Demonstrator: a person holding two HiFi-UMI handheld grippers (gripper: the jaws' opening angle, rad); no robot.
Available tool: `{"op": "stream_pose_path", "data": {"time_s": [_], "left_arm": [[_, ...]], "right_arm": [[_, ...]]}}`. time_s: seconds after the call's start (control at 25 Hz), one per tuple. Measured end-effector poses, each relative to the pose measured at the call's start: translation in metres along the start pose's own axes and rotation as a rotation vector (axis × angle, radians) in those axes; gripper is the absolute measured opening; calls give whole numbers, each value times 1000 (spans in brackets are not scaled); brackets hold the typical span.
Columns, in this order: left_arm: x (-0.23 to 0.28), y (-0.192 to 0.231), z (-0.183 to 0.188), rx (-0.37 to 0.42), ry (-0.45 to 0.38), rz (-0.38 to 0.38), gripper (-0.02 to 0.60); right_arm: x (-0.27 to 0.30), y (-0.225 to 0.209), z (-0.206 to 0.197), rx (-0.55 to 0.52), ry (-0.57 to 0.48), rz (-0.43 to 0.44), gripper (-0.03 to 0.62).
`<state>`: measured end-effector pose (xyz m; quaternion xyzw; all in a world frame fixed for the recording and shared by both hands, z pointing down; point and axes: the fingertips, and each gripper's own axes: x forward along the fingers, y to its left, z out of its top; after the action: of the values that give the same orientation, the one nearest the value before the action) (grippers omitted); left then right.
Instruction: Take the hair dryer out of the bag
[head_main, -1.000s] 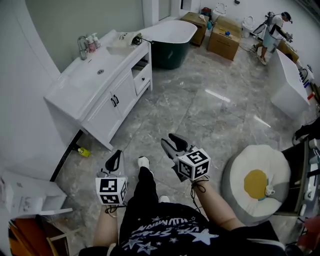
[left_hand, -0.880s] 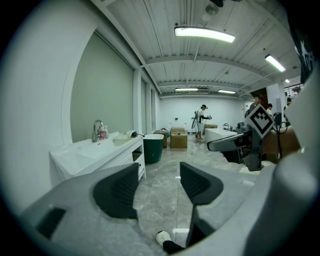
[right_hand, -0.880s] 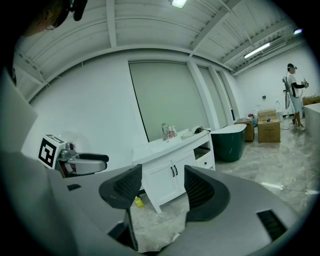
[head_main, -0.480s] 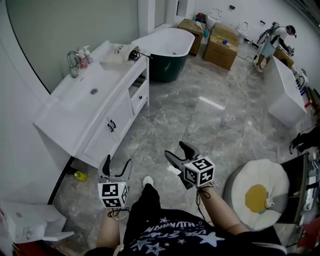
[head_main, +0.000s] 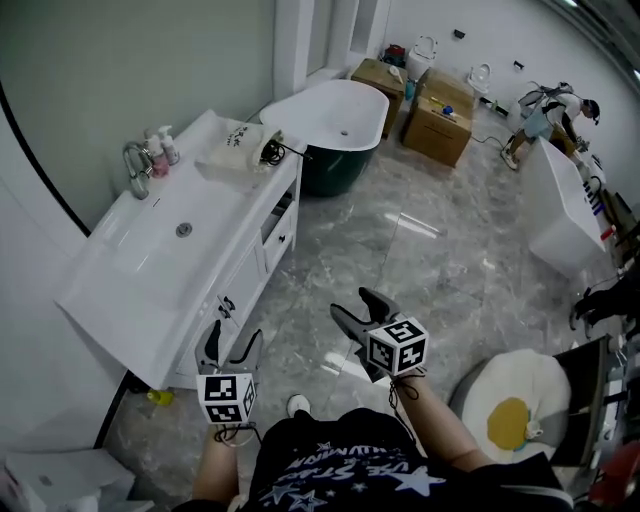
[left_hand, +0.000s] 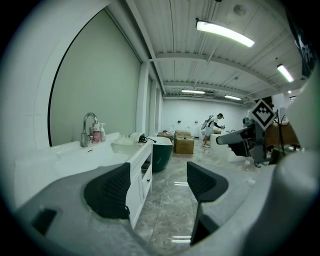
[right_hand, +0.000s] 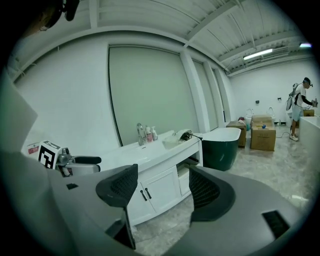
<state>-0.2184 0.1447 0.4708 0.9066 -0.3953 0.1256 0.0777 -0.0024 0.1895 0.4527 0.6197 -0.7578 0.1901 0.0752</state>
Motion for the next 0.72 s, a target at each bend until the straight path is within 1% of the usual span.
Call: {"op": "stream_pose_path", "data": {"time_s": [0.2, 0.36, 0.44, 0.56, 0.72], "left_arm": [[31, 20, 4, -16, 10, -2, 353], [51, 33, 3, -37, 26, 25, 353], [64, 41, 6, -44, 31, 47, 353], [92, 53, 13, -35, 43, 86, 353], [139, 66, 29, -21, 47, 159, 353]], "right_arm": [[33, -17, 3, 13, 25, -11, 302], [59, -38, 8, 25, 32, -10, 298], [75, -50, 13, 25, 39, 5, 296], [109, -74, 26, 32, 33, 35, 290], [167, -115, 51, 34, 27, 106, 281]]}}
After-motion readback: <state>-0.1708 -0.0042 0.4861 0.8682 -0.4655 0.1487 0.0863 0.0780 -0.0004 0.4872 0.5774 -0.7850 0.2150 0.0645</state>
